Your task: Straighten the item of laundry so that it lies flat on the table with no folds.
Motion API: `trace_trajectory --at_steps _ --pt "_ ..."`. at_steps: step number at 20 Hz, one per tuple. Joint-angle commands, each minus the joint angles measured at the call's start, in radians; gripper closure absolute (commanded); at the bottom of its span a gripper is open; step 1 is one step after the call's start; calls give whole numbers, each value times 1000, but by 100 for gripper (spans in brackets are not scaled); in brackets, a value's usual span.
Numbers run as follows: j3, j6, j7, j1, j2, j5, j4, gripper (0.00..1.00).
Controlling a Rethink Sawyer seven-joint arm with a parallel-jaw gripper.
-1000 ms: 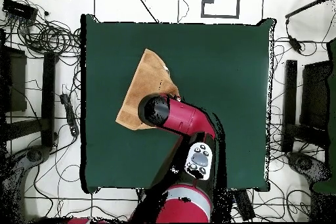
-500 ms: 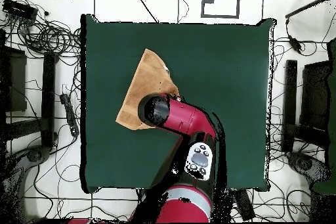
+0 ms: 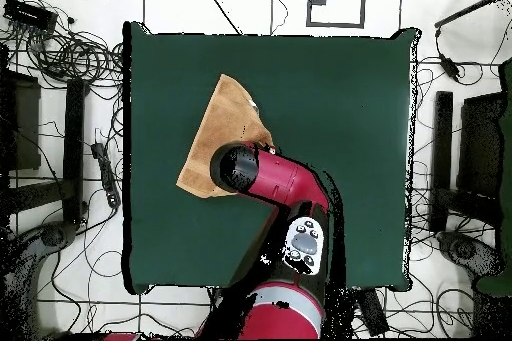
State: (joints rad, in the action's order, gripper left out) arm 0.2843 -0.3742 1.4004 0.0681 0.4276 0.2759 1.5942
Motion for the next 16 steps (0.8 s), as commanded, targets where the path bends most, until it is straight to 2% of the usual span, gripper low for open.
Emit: trace_trajectory --at_steps 1,16 --pt "-113 -42 226 -9 -33 40 -7 100" --pt "-117 -54 216 -15 -32 36 -7 100"
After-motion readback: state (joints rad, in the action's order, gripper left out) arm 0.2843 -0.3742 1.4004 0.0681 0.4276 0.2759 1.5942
